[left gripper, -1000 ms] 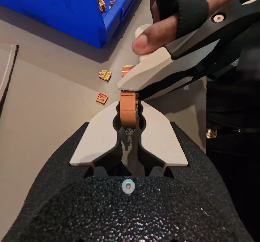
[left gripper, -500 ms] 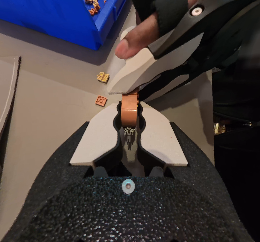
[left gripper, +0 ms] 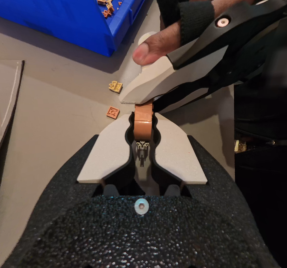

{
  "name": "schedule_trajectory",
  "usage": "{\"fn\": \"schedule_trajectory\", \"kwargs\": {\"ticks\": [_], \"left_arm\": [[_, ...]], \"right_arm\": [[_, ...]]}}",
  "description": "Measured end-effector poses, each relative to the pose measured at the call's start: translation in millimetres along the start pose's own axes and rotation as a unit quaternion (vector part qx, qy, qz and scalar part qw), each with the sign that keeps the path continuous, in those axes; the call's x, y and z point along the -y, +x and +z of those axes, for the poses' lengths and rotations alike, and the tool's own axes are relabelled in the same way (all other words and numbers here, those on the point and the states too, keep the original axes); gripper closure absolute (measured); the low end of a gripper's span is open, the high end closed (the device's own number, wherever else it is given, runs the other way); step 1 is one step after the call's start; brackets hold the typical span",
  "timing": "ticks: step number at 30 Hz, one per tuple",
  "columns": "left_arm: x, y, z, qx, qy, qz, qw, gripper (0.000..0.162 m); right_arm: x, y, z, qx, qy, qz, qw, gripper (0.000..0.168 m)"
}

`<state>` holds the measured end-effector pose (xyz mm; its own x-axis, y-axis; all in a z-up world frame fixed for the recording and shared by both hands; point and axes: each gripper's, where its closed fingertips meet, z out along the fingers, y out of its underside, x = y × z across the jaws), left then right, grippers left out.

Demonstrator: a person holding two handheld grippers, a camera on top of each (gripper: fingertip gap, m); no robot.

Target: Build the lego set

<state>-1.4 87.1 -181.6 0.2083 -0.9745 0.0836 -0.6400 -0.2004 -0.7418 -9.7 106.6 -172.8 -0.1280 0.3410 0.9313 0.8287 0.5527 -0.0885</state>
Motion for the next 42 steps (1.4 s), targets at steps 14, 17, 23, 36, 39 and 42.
{"fn": "schedule_trajectory", "kwargs": {"ticks": [14, 17, 23, 36, 39, 42], "left_arm": [[-7, -1, 2, -0.043, 0.010, -0.074, 0.996, 0.142], [-8, 0, 2, -0.043, 0.002, -0.077, 0.996, 0.142], [-12, 2, 4, -0.047, -0.012, -0.080, 0.996, 0.140], [0, -1, -32, -0.038, 0.121, 0.000, 0.992, 0.099], [6, -2, -43, -0.030, 0.184, 0.059, 0.981, 0.104], [9, 2, -46, -0.025, 0.217, 0.117, 0.969, 0.108]], "right_arm": [[0, -6, 1, 0.002, 0.011, 0.012, 1.000, 0.126], [1, -6, 1, 0.008, 0.016, 0.016, 1.000, 0.130], [2, -12, 1, 0.043, 0.014, 0.033, 0.998, 0.130], [5, 0, -4, 0.156, 0.095, 0.341, 0.922, 0.130], [12, 1, -7, 0.195, 0.123, 0.403, 0.886, 0.130], [20, 6, -9, 0.221, 0.151, 0.451, 0.852, 0.130]]}}
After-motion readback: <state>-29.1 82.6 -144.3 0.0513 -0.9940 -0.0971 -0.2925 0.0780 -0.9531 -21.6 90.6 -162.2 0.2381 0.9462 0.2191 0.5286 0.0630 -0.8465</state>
